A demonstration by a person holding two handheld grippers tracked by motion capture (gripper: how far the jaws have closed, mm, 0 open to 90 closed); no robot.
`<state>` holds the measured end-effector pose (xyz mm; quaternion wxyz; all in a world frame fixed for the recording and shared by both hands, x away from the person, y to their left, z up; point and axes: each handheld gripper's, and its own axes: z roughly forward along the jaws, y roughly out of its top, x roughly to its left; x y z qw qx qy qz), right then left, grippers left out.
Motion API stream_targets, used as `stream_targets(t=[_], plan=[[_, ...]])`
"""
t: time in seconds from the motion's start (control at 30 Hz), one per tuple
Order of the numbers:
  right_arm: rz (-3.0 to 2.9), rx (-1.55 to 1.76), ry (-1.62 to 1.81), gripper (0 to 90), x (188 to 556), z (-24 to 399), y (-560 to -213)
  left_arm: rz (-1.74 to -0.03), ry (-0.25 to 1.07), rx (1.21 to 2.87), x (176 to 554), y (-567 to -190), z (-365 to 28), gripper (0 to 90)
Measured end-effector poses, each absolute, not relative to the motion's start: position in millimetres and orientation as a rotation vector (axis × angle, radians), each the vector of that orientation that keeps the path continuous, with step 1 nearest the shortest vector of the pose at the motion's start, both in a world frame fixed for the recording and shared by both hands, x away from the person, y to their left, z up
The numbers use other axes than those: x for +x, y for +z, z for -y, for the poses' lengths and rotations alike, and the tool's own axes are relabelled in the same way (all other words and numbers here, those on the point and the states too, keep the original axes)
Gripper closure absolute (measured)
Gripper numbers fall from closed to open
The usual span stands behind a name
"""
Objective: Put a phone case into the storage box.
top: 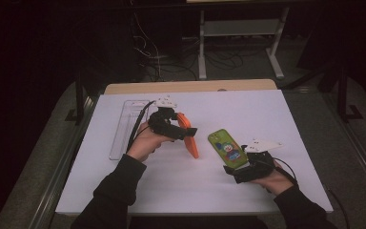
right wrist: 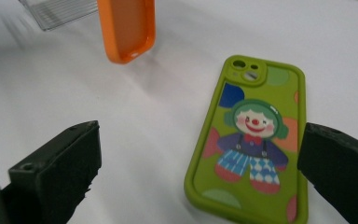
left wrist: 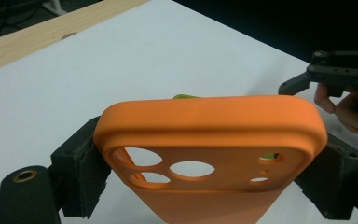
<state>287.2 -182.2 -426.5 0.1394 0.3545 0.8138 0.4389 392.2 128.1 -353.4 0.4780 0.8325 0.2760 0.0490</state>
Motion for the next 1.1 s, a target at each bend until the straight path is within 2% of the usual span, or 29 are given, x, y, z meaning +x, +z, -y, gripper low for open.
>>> stream_targets(t=[0.53,1.1], plan=[[-2.335,1.071,1.242,0.0,279,200,-435,-0.689,0.188,2.044,405,-330,-143,14.2],[-2.338,1.058,1.240,0.0,278,198,-434,-0.774,0.358,2.041,442,-276,-176,14.3]])
